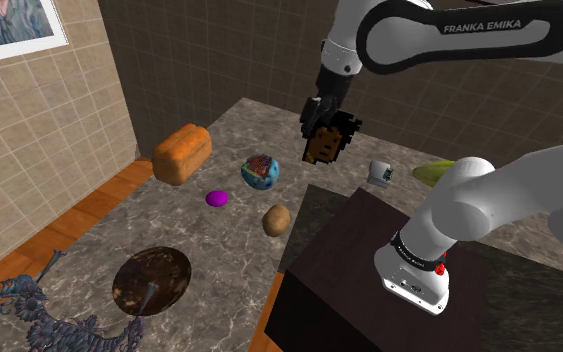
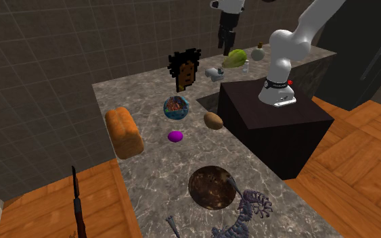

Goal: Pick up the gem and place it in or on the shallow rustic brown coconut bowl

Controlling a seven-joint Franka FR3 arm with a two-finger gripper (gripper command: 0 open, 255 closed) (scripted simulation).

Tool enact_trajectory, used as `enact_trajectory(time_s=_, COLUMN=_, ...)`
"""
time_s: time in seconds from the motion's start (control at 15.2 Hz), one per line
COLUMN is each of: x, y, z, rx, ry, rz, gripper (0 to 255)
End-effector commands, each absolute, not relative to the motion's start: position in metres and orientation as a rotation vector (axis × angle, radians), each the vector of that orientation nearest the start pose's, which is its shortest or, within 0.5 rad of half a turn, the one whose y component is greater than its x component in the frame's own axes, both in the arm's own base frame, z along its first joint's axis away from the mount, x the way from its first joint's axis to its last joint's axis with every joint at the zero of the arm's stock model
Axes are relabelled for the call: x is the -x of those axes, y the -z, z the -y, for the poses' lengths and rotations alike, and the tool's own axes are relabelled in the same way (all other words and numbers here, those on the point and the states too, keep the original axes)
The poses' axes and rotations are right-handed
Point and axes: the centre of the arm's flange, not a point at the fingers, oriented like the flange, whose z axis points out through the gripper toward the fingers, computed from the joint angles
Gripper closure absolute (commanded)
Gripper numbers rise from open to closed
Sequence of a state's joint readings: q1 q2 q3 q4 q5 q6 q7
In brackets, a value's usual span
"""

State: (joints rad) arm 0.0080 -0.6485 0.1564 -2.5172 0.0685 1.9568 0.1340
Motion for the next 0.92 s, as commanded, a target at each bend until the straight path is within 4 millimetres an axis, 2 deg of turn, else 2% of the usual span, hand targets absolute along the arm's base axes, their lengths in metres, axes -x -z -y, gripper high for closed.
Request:
enact_trajectory(time_s=0.0, x=-0.369, y=-0.479, z=-0.078, rx=3.159, ry=0.156, rz=-0.034, gripper=0)
enact_trajectory(time_s=0.86, x=-0.453, y=-0.342, z=-0.13, rx=3.174, ry=0.248, rz=-0.044, gripper=0)
